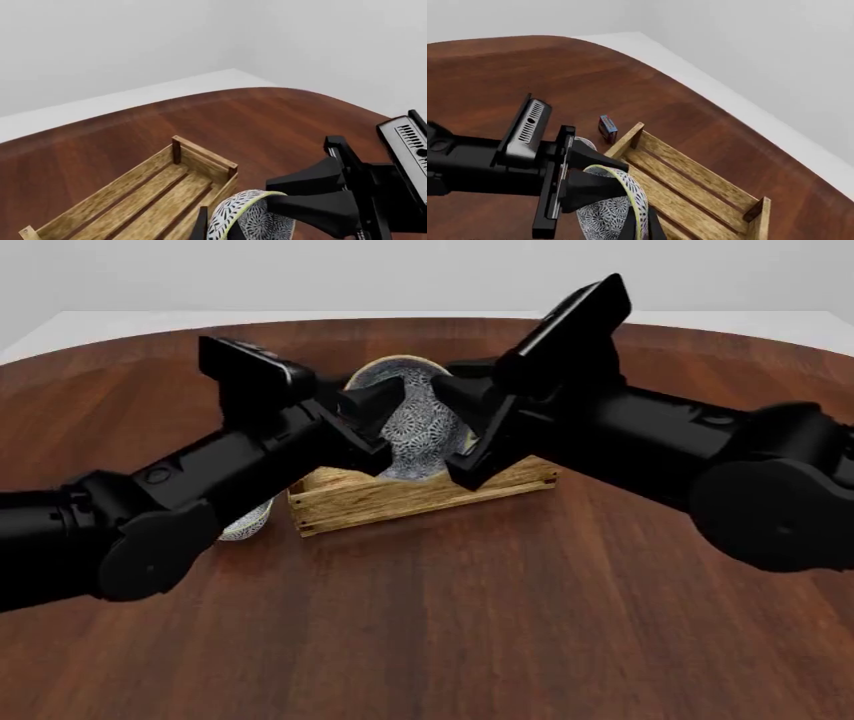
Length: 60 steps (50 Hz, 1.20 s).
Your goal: Stack the right bowl on the left bowl and place them in the tray.
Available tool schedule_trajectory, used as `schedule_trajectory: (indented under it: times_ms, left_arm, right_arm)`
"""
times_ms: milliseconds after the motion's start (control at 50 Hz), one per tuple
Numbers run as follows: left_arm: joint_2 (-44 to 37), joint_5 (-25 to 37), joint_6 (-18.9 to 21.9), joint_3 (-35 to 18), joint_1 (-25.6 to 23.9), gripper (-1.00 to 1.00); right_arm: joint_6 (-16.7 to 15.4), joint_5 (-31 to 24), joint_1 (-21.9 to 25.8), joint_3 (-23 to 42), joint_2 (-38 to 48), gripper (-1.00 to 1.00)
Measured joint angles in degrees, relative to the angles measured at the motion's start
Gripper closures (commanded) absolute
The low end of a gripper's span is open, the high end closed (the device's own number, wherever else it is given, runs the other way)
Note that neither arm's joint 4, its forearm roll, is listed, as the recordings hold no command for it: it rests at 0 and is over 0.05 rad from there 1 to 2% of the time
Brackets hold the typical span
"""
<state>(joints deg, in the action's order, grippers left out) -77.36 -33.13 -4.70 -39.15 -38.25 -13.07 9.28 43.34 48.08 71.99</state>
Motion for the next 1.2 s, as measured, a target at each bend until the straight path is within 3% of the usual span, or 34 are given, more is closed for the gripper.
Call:
schedule_trajectory:
  times_ms: [300, 320, 720, 1200]
  left_arm:
    - [0.2, -1.2, -1.2, 0.9, -0.3, 1.00]
    - [0.2, -1.2, -1.3, 0.9, -0.3, 1.00]
    - [1.0, 0.6, 1.8, 1.6, 3.9, 1.00]
    - [5.6, 8.4, 6.7, 1.5, 12.3, 1.00]
  right_arm:
    - [-0.7, 0.1, 0.0, -0.4, -0.8, 1.00]
    - [-0.7, 0.1, 0.0, -0.4, -0.8, -1.00]
    - [0.8, -1.5, 1.7, -0.3, -5.3, -1.00]
    - [2.2, -5.6, 3.2, -0.7, -13.9, -1.00]
